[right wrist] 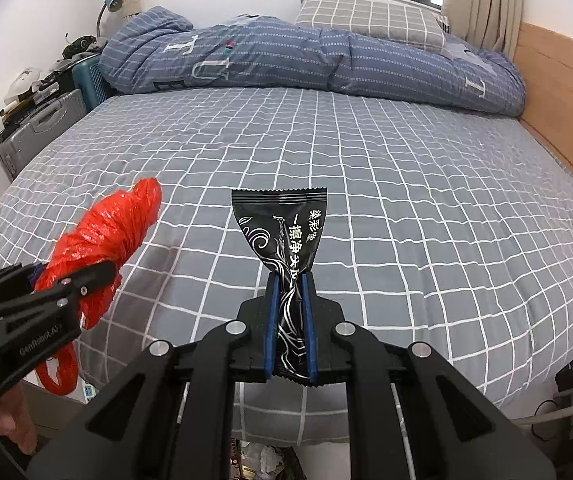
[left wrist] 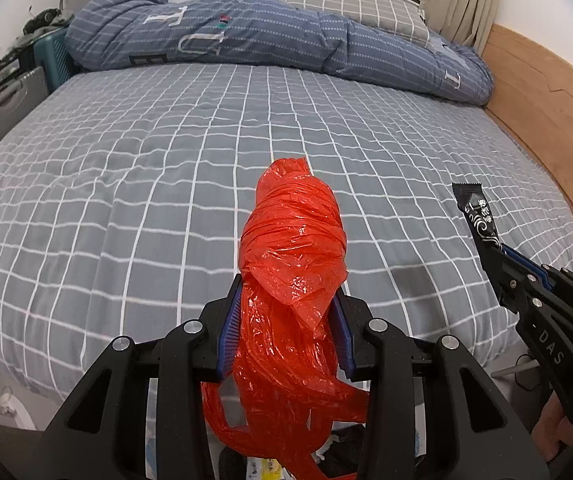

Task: Collect trash
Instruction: 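Lift the red bag and black sachet and carry them over the trash bin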

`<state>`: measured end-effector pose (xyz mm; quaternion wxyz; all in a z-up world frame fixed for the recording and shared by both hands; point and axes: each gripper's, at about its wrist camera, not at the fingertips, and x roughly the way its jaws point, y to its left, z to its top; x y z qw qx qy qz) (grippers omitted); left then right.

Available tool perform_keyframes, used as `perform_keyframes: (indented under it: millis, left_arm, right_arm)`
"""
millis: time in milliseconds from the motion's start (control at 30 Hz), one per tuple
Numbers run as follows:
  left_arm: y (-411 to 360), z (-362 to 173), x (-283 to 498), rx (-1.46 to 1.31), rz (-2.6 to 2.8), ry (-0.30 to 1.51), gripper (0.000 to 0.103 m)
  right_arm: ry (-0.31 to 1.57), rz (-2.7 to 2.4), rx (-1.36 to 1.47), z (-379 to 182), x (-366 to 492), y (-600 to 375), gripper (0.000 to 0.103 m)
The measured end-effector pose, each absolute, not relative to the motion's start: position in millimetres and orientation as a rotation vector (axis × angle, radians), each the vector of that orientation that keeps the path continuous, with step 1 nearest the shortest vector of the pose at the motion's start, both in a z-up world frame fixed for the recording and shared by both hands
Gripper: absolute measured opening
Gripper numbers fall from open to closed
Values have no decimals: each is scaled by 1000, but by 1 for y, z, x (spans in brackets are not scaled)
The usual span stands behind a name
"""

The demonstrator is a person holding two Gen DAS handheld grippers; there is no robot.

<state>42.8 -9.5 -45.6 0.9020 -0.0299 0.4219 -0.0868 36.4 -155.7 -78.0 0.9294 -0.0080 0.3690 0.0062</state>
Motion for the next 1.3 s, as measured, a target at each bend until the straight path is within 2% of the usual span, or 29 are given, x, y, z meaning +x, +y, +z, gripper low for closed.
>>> perform_keyframes:
  millis: [1300]
  left_arm:
    - [-8, -58, -77, -94, -178, 917, 38]
  right_arm:
    - [786, 35, 4, -88, -68, -145, 11]
